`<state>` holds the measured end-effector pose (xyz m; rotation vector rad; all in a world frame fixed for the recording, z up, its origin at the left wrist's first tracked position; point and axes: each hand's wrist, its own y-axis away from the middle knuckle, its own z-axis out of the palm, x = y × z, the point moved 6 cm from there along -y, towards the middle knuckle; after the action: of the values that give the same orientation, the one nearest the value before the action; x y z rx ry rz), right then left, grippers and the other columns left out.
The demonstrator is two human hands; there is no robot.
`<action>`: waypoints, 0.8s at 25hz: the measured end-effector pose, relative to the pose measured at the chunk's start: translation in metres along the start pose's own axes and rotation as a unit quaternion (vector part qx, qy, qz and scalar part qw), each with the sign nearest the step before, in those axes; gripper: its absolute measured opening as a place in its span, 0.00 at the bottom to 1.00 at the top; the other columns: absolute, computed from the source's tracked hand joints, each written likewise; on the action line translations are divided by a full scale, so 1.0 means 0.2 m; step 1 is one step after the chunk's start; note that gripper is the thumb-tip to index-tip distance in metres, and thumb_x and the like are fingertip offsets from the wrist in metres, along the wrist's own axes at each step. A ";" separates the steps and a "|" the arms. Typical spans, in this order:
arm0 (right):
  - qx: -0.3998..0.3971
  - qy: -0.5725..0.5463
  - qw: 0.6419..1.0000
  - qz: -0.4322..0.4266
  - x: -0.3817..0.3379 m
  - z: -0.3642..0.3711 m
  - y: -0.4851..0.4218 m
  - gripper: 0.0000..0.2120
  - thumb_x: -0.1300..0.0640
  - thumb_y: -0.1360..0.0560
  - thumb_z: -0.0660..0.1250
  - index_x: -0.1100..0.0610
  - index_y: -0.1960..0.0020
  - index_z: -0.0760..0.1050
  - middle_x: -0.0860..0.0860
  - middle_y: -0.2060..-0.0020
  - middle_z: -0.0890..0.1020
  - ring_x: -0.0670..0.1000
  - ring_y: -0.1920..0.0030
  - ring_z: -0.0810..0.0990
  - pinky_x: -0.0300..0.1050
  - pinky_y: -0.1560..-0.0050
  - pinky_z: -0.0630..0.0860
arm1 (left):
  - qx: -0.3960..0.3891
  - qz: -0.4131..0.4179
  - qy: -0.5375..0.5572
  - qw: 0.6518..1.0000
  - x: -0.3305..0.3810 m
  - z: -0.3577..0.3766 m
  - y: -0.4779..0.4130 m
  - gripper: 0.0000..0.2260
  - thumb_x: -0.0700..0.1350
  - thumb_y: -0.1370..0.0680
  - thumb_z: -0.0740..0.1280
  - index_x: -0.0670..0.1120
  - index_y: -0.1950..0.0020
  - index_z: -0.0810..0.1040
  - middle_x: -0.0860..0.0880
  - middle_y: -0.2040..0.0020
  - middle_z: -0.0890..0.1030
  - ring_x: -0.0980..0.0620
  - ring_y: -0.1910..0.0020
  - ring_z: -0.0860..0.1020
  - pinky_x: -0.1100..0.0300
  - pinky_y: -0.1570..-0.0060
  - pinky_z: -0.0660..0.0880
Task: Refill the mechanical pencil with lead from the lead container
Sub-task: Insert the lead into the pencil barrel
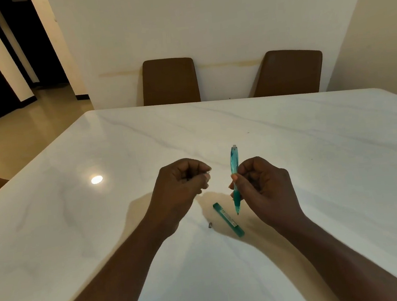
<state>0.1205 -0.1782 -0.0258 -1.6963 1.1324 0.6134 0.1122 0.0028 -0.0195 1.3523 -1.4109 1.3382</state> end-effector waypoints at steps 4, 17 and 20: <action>-0.017 0.003 1.000 -0.003 -0.01 0.01 0.01 0.07 0.58 0.24 0.68 0.47 0.57 0.74 0.42 0.63 0.84 0.39 0.62 0.84 0.34 0.63 0.79 | -0.003 0.013 0.072 0.997 0.03 0.00 0.00 0.10 0.36 0.23 0.66 0.47 0.53 0.85 0.48 0.62 0.83 0.53 0.63 0.80 0.60 0.59 0.78; -0.062 0.011 0.994 -0.084 -0.03 0.05 0.03 0.01 0.57 0.27 0.68 0.53 0.55 0.79 0.45 0.67 0.85 0.51 0.68 0.81 0.48 0.64 0.78 | -0.004 0.025 0.125 0.992 0.06 0.00 0.00 0.15 0.37 0.21 0.63 0.53 0.54 0.85 0.52 0.64 0.84 0.50 0.61 0.78 0.60 0.56 0.79; -0.064 0.008 0.994 -0.093 -0.04 0.05 0.03 0.01 0.58 0.27 0.68 0.53 0.56 0.79 0.46 0.68 0.84 0.52 0.69 0.80 0.47 0.65 0.77 | -0.006 0.028 0.124 0.992 0.05 0.00 0.00 0.12 0.36 0.21 0.64 0.50 0.54 0.84 0.50 0.64 0.84 0.50 0.62 0.78 0.60 0.57 0.80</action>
<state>0.1131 -0.1671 -0.0256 -1.8954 0.9484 0.5655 0.1106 0.0016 -0.0094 1.1038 -1.2926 1.4761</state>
